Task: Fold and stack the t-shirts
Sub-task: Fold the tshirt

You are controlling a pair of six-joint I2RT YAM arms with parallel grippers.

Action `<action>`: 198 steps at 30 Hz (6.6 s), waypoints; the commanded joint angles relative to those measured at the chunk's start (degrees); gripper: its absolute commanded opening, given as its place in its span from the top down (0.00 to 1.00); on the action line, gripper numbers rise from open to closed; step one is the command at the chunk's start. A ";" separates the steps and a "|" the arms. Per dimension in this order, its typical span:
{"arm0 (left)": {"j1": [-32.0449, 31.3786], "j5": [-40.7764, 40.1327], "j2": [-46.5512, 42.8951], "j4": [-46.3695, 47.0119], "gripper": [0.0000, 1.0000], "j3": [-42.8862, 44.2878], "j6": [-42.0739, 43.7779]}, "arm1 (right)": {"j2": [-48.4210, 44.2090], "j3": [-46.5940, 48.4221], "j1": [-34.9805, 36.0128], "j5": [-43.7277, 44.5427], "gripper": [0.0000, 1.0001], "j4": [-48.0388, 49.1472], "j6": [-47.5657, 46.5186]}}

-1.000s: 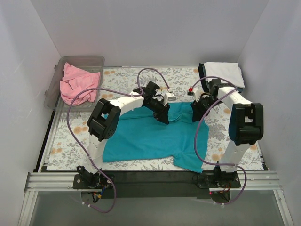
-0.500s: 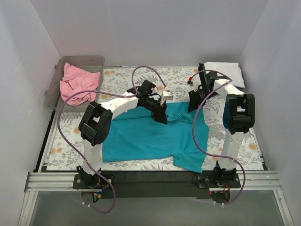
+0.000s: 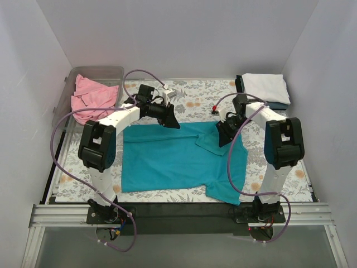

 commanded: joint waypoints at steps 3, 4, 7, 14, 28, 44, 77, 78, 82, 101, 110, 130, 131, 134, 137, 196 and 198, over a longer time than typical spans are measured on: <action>3.19 -5.87 -7.79 0.83 0.68 -4.62 -6.44 | -1.17 1.04 1.12 5.54 0.61 -2.56 -3.37; 4.67 -7.81 -8.84 0.39 0.67 -6.11 -6.97 | -1.26 2.10 0.95 5.55 0.61 -2.47 -2.15; 6.61 -17.04 -9.46 -2.67 0.66 -8.14 -8.47 | 0.05 7.28 0.68 5.11 0.59 -1.95 2.32; 10.49 -28.73 -8.85 -3.49 0.69 -13.15 -12.25 | 4.89 12.30 0.59 9.32 0.55 2.44 10.87; 15.41 -33.86 8.81 -7.51 0.71 -0.09 -7.34 | 18.50 22.22 0.42 17.06 0.54 7.28 13.95; 18.13 -10.74 -8.48 -24.02 0.55 6.02 8.92 | -6.86 14.30 1.56 9.85 0.18 -5.54 -2.82; 21.04 -20.66 -36.71 -30.28 0.60 -26.34 28.09 | -24.37 -29.62 29.51 27.18 0.43 -2.38 5.16; 21.04 -20.57 -37.06 -30.20 0.60 -26.60 28.44 | -24.11 -29.53 29.77 26.73 0.43 -2.82 5.25; 21.04 -19.52 -38.64 -30.72 0.60 -28.18 31.84 | -22.71 -29.62 30.56 26.47 0.56 -3.26 5.69; 21.04 -25.76 -52.09 -30.11 0.67 -49.19 67.54 | -27.80 -25.14 30.56 27.96 0.99 -4.14 8.41; 21.04 -26.63 -50.86 -23.61 0.69 -53.40 68.17 | -30.17 -25.23 30.56 28.49 0.99 -5.11 8.76; 20.07 -25.15 -54.10 -26.76 1.00 -52.28 67.91 | -31.75 -24.87 30.56 27.43 0.99 -7.75 8.41; 20.07 -24.88 -54.63 -27.46 1.00 -50.35 67.56 | -31.93 -25.05 30.56 27.52 0.99 -7.75 8.41; 20.16 -23.65 -56.31 -31.24 1.00 -46.31 67.55 | -32.28 -24.79 30.56 27.26 0.99 -7.75 8.41; 20.07 -24.00 -56.14 -33.80 1.00 -44.19 68.43 | -32.89 -24.79 30.56 27.17 0.99 -7.83 8.41; 24.11 -24.26 -22.03 -3.83 1.00 -19.66 43.21 | 0.58 21.00 11.93 34.82 0.99 -5.90 -10.05; 24.11 -24.44 -21.60 -3.48 1.00 -19.49 43.03 | 0.94 21.01 11.76 34.82 0.99 -5.73 -10.31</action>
